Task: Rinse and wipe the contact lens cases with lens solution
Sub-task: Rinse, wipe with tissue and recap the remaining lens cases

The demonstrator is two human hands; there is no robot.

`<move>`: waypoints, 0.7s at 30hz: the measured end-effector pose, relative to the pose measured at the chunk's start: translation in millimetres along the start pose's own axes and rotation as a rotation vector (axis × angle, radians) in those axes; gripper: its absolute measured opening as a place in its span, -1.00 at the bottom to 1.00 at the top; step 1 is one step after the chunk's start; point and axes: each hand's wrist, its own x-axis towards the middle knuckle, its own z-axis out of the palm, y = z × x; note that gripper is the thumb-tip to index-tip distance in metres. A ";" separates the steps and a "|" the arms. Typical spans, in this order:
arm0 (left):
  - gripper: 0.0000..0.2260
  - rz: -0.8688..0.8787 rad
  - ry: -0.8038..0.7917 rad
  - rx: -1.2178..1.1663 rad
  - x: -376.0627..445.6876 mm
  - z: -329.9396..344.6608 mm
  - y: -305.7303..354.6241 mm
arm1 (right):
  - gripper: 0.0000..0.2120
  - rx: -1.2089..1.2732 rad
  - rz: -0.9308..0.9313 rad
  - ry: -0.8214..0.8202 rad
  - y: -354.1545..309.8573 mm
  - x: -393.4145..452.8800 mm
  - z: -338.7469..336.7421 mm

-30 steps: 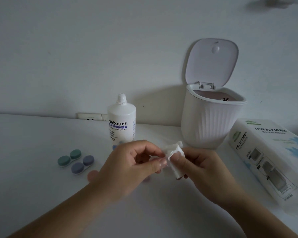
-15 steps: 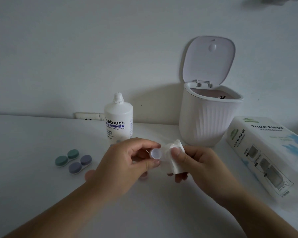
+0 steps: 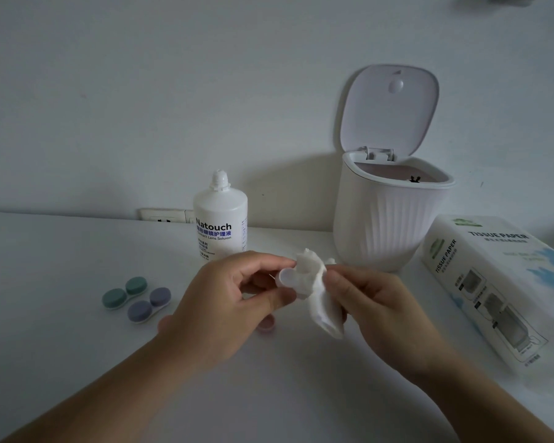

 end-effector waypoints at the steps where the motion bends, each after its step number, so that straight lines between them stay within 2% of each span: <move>1: -0.68 0.014 -0.023 0.008 -0.8 0.2 0.2 | -0.70 -0.008 0.007 -0.022 -0.2 -0.1 1.0; 3: -0.70 0.059 -0.056 0.064 -2.6 1.4 -0.2 | -0.77 0.007 0.042 -0.050 1.9 0.0 1.7; 9: -0.79 0.148 -0.079 0.069 -2.5 2.2 2.2 | -0.73 0.042 0.167 -0.138 2.5 -0.8 -0.2; 14: -0.79 0.250 -0.055 0.190 -1.0 2.1 -1.3 | -0.74 0.037 0.188 -0.230 0.2 -3.7 -1.9; 18: -0.82 0.448 -0.009 0.359 -1.6 4.0 -2.6 | -0.69 -0.057 0.124 -0.178 2.7 -3.6 -2.9; 21: -0.78 0.546 0.024 0.400 -4.5 10.0 -4.5 | -0.70 -0.022 0.066 -0.118 0.8 -3.1 -1.8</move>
